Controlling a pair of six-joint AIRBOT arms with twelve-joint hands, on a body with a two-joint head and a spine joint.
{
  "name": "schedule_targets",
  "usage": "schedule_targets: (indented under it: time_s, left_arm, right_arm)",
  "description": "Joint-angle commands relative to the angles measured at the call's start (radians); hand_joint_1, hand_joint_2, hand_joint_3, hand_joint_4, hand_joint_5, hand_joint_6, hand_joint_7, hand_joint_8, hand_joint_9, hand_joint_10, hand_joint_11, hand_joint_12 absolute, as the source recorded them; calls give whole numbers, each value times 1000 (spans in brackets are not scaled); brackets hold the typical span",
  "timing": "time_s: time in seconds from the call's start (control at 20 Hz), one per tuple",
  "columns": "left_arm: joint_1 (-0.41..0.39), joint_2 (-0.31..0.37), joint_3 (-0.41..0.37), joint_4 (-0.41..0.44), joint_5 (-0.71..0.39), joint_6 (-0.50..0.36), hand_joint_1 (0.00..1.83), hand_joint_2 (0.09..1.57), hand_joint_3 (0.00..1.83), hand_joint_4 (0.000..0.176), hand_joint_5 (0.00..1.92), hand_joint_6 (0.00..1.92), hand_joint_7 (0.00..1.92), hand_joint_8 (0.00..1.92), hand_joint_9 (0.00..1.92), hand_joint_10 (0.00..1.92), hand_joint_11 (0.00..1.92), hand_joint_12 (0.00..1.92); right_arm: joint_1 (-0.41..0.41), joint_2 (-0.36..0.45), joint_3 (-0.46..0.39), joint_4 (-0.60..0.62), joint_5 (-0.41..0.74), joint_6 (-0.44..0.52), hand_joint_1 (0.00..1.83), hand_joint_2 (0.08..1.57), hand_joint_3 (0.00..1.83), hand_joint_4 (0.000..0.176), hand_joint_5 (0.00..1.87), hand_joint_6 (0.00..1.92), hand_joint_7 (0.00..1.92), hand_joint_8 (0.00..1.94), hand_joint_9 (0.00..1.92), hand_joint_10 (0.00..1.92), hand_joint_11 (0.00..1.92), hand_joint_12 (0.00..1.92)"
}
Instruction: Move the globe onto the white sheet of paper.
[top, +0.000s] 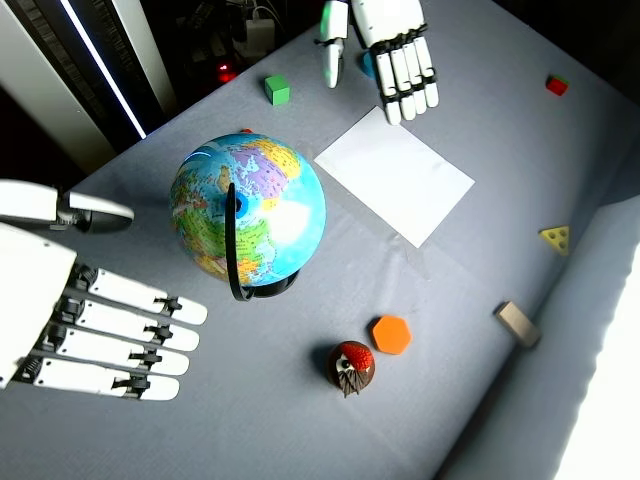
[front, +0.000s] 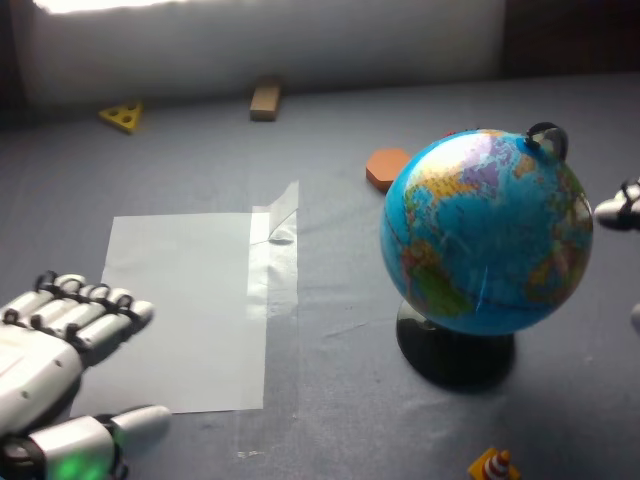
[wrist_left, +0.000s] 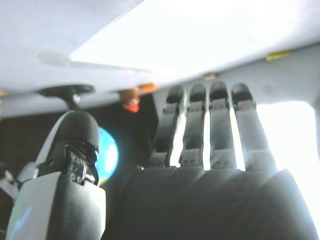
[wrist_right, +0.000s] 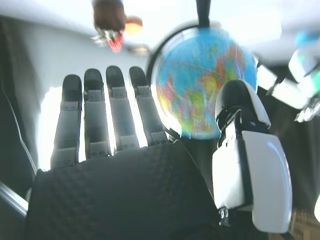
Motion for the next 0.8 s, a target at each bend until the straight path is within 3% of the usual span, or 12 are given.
schedule_targets:
  time_s: [0.0,0.15,0.3,0.35,0.45,0.5,0.75]
  left_arm:
    - [-11,-11,13,23,-71,1,0,1211,0,0,118,1,86,1,85,3,14,38]
    - [-18,-48,43,32,-66,-7,0,1212,1,0,118,1,86,0,85,3,15,43]
    - [-32,-54,64,43,-21,15,0,1213,1,0,118,0,86,0,85,2,14,46]
    - [-43,-55,73,43,-10,32,0,1213,1,0,114,0,86,0,84,2,14,48]
    - [-58,-54,77,43,-7,46,0,1212,0,0,113,0,86,0,79,0,12,52]
    - [-66,-56,79,43,0,48,0,1211,0,0,113,0,86,0,79,0,12,53]
    - [-75,-59,79,45,18,45,0,1208,0,0,113,0,86,0,79,0,9,60]
  right_arm:
    - [27,-10,0,-34,3,-26,0,1135,0,0,169,0,175,2,159,7,0,263]
    - [79,-52,5,-34,151,-92,0,1134,0,0,167,0,175,2,159,7,0,262]
    - [100,-74,12,-34,222,-135,0,1134,0,0,167,0,175,2,160,7,0,261]
    - [113,-88,22,-27,273,-188,0,1134,0,0,169,1,175,2,160,6,0,261]
    - [131,-107,57,282,384,-478,0,1134,0,0,172,2,175,2,161,7,0,261]
    - [139,-115,74,391,443,-570,0,1134,0,0,172,2,175,2,161,6,0,262]
    - [154,-155,176,671,583,-933,0,1130,0,0,176,4,178,3,160,6,0,262]
